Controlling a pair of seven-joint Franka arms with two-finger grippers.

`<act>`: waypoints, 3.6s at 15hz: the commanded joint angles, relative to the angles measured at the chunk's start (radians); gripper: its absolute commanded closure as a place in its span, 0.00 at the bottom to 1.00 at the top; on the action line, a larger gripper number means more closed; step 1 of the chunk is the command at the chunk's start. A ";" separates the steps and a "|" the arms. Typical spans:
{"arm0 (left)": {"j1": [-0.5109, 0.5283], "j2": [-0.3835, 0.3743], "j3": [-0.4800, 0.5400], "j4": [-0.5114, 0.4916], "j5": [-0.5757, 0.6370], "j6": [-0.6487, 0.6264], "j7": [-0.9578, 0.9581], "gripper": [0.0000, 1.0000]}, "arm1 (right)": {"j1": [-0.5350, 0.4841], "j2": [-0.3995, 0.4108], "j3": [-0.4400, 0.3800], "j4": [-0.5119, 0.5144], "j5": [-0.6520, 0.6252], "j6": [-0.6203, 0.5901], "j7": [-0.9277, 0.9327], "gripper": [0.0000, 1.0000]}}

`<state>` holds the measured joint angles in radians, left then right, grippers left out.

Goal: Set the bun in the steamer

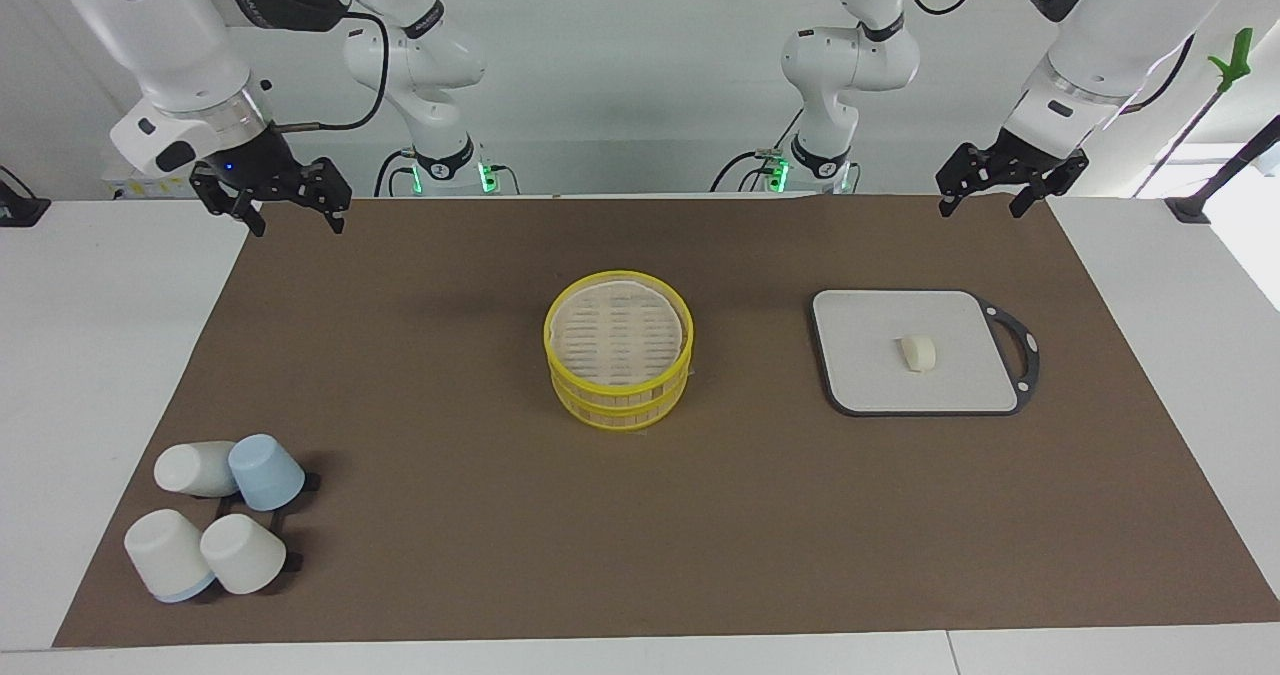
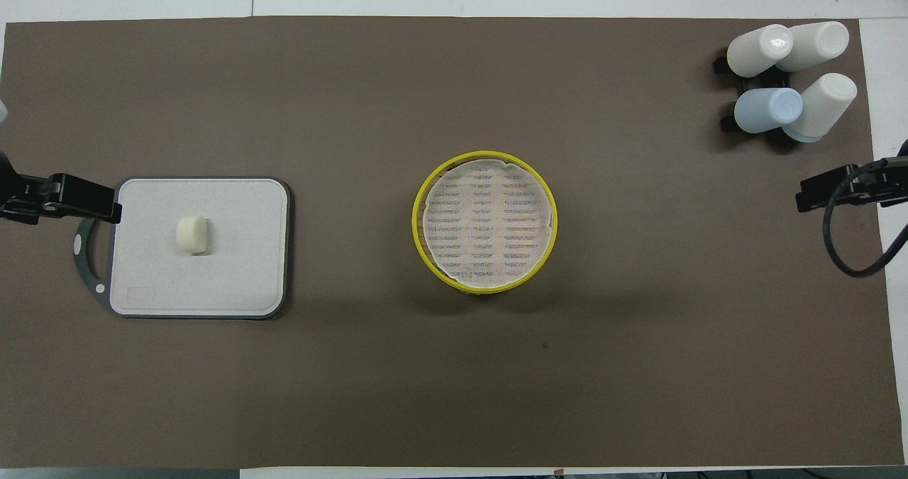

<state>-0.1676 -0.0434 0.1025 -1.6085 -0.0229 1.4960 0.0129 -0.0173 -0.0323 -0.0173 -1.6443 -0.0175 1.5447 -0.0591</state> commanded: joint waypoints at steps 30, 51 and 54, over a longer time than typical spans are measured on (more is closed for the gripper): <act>0.062 0.108 0.011 -0.659 0.014 0.866 0.064 0.00 | 0.642 0.569 0.023 0.377 0.033 0.311 0.838 0.04; 0.060 0.174 0.009 -0.636 -0.077 0.903 0.102 0.65 | 0.715 0.597 0.020 0.297 0.016 0.367 0.897 1.00; 0.059 0.189 0.009 -0.595 -0.077 0.871 0.096 0.66 | 0.698 0.597 0.022 0.305 0.022 0.385 0.886 1.00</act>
<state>-0.1126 0.1201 0.1122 -2.2459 -0.0771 2.3865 0.0896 0.6932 0.5717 0.0016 -1.3329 0.0145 1.9085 0.8088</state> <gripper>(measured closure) 0.652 0.626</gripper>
